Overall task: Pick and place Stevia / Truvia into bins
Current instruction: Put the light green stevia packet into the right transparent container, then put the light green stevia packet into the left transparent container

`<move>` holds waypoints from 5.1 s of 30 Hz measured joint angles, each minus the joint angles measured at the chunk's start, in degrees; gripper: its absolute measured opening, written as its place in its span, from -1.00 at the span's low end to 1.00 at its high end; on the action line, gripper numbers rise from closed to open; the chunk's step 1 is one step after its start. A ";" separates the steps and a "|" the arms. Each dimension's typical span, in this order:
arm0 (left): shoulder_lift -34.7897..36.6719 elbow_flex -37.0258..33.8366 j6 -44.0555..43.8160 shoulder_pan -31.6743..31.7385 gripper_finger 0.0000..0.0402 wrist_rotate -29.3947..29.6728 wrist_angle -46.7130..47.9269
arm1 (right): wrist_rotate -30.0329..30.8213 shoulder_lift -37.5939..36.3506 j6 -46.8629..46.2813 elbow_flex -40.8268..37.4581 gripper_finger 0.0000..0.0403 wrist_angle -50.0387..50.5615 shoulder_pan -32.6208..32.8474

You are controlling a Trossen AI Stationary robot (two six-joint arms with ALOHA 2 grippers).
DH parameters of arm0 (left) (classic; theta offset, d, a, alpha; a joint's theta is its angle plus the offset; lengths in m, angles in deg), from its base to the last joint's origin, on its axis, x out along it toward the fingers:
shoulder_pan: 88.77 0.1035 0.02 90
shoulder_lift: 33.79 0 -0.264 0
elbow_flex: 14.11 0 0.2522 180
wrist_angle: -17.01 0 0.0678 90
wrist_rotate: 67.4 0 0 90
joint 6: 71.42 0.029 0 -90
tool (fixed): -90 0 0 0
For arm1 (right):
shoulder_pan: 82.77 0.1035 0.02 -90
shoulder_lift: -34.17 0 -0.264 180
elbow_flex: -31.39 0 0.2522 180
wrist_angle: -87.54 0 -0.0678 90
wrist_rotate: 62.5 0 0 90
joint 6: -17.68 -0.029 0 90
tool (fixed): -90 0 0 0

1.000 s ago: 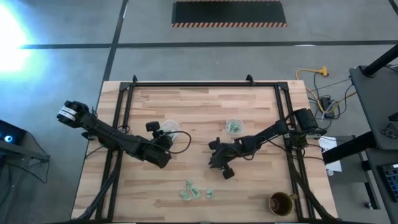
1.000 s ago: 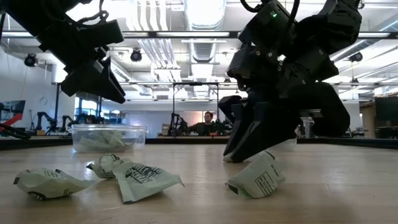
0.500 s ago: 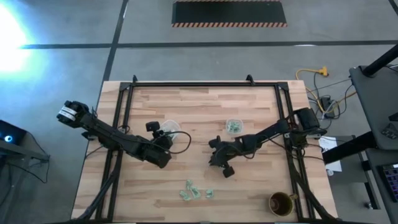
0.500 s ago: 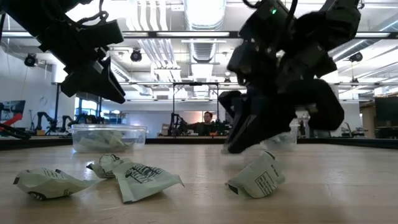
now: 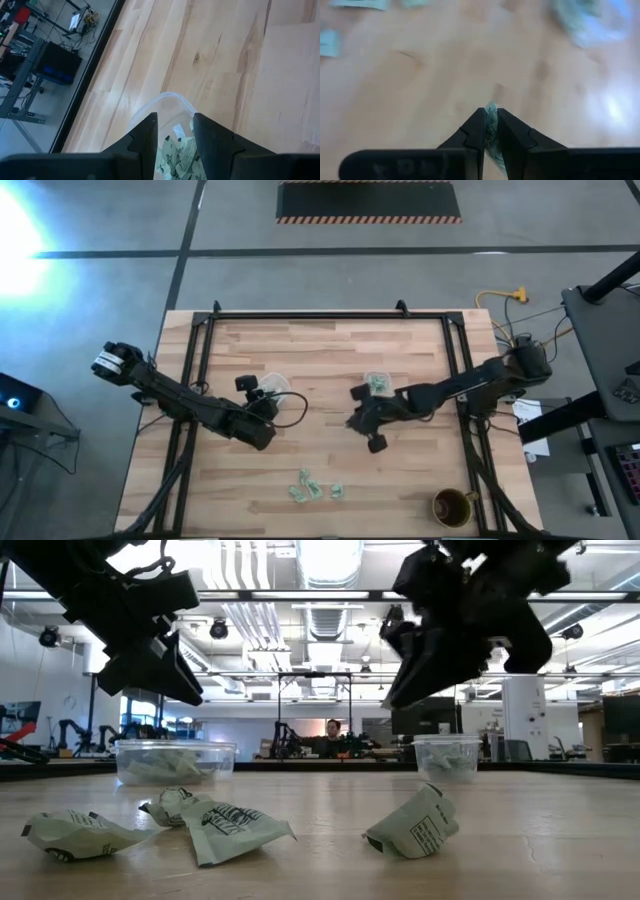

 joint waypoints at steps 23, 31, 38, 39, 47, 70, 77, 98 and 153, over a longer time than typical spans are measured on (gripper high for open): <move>-0.01 0.00 0.20 0.00 -0.45 0.21 -0.97 | 24.06 -17.32 -11.56 -16.11 -0.81 1.91 -8.55; -0.01 0.00 1.30 0.00 -0.45 0.21 -1.16 | 23.65 -17.31 -11.47 -18.08 -0.81 -0.27 -11.18; 0.00 0.00 1.36 0.00 -0.45 0.21 -1.70 | 19.09 -17.07 -11.84 -18.29 -0.81 -1.31 -11.35; -0.01 0.00 1.43 0.00 -0.45 0.20 -1.98 | 19.24 -17.07 -12.26 -18.35 -0.81 -1.57 -11.51; -0.02 0.00 1.68 0.00 -0.45 0.21 -2.13 | 19.26 -17.07 -12.91 -18.64 -0.67 -2.41 -12.87; 0.00 0.76 5.55 -0.04 -0.45 -9.24 -8.98 | 19.21 -24.78 -8.84 -17.18 -0.28 -1.48 -7.98; -0.01 0.74 10.60 -0.27 -0.45 -25.22 -20.22 | 14.52 -27.56 -7.71 -17.31 -0.33 -1.68 -2.99; -4.00 -0.01 10.65 -18.59 -0.46 -30.20 -35.50 | 12.19 -26.14 -8.86 -17.42 -0.38 -2.17 1.44; -27.61 -0.11 9.25 -17.68 -0.69 -34.73 -54.46 | 11.48 -26.14 -10.81 -18.38 -0.52 -2.41 1.68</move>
